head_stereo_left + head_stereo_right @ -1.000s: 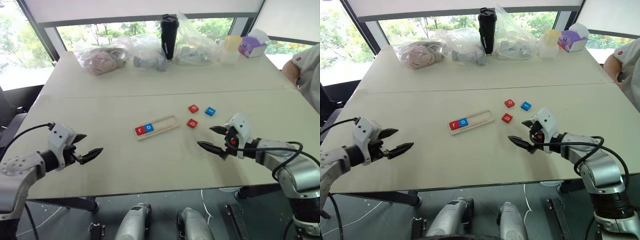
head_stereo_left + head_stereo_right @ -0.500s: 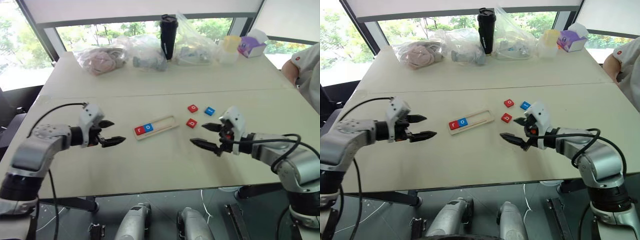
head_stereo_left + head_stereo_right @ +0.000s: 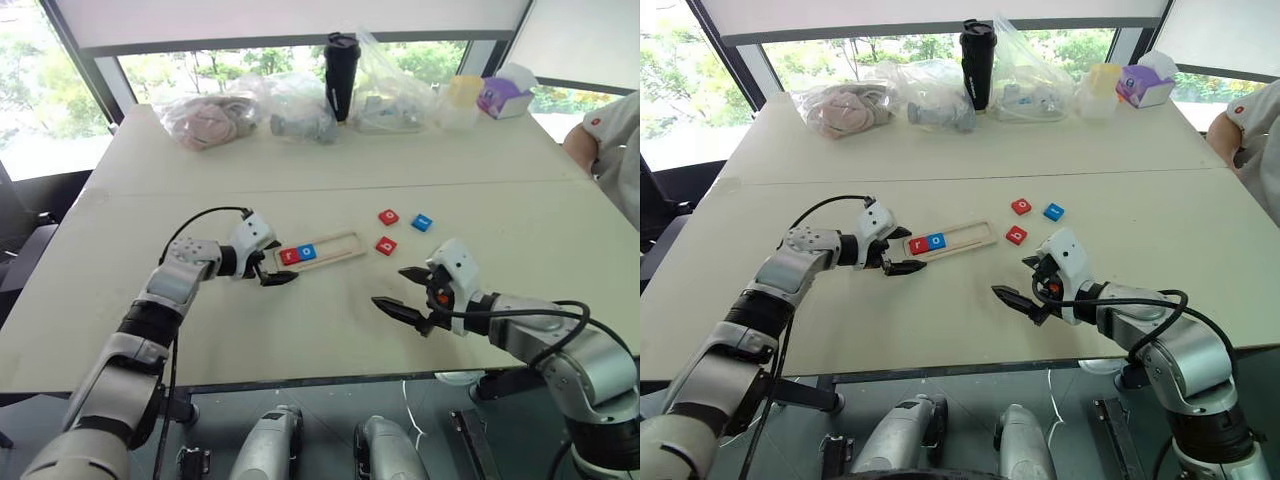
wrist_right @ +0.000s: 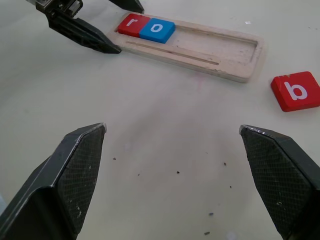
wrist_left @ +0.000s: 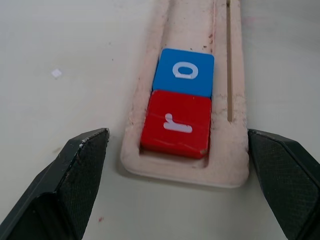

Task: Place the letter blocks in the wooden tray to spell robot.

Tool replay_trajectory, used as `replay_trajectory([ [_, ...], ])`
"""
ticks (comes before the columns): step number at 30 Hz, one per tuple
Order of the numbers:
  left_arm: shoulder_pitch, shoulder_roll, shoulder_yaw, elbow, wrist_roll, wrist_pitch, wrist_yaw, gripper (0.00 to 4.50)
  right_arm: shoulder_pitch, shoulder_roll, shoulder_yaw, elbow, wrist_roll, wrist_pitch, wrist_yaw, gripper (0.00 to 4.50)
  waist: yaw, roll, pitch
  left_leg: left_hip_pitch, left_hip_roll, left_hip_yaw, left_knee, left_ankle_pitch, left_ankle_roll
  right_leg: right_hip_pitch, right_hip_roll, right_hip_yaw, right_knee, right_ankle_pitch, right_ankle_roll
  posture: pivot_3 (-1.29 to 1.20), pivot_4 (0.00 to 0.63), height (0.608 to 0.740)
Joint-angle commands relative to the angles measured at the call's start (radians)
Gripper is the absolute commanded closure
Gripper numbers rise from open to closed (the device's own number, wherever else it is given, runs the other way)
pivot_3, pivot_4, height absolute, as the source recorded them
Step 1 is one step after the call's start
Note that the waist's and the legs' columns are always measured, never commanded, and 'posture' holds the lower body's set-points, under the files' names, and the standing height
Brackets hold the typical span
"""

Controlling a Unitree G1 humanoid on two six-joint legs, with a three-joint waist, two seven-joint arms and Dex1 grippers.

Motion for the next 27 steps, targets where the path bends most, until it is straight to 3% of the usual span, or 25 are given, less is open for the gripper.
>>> replay_trajectory([
  [1, -0.029, -0.032, -0.019, 0.088, 0.049, -0.041, -0.012, 0.00, 0.009, 0.010, -0.042, -0.046, 0.012, -0.008, -0.026, 0.07, 0.001, 0.000, 0.000, 0.000, 0.000, 0.000, 0.000, 0.000, 0.000, 0.001, 0.000, 0.000, 0.000, 0.000, 0.000, 0.00, 0.150, 0.740],
  [6, -0.041, -0.043, -0.025, 0.139, 0.069, -0.069, -0.068, 1.34, 0.028, 0.007, -0.053, -0.058, 0.015, -0.012, -0.041, 0.00, 0.000, 0.000, -0.001, 0.001, 0.000, 0.000, 0.001, 0.000, 0.000, 0.002, -0.001, 0.000, -0.001, 0.000, 0.000, 0.00, 0.150, 0.740],
  [14, -0.058, -0.036, -0.007, 0.173, 0.060, -0.105, -0.158, 1.34, 0.041, -0.002, -0.071, -0.028, 0.003, -0.033, -0.041, 0.00, -0.003, 0.000, -0.001, 0.002, 0.000, 0.000, 0.001, 0.000, 0.000, 0.003, 0.000, 0.000, -0.001, 0.000, 0.001, 0.00, 0.150, 0.740],
  [19, 0.046, 0.088, -0.042, -0.065, 0.032, -0.180, -0.385, 1.34, 0.040, -0.030, -0.092, -0.001, 0.004, -0.048, -0.012, 0.00, -0.011, 0.000, -0.001, 0.000, 0.000, 0.001, 0.000, -0.001, 0.004, 0.000, -0.001, 0.000, -0.002, 0.000, 0.001, 0.00, 0.150, 0.740],
  [27, 0.108, 0.185, -0.034, -0.198, 0.028, -0.162, -0.465, 1.34, 0.045, -0.043, -0.096, 0.031, -0.008, -0.076, 0.006, 0.00, -0.005, 0.000, 0.000, -0.001, 0.000, 0.001, -0.001, -0.002, 0.003, 0.000, -0.001, 0.001, -0.002, 0.000, 0.000, 0.00, 0.150, 0.740],
])
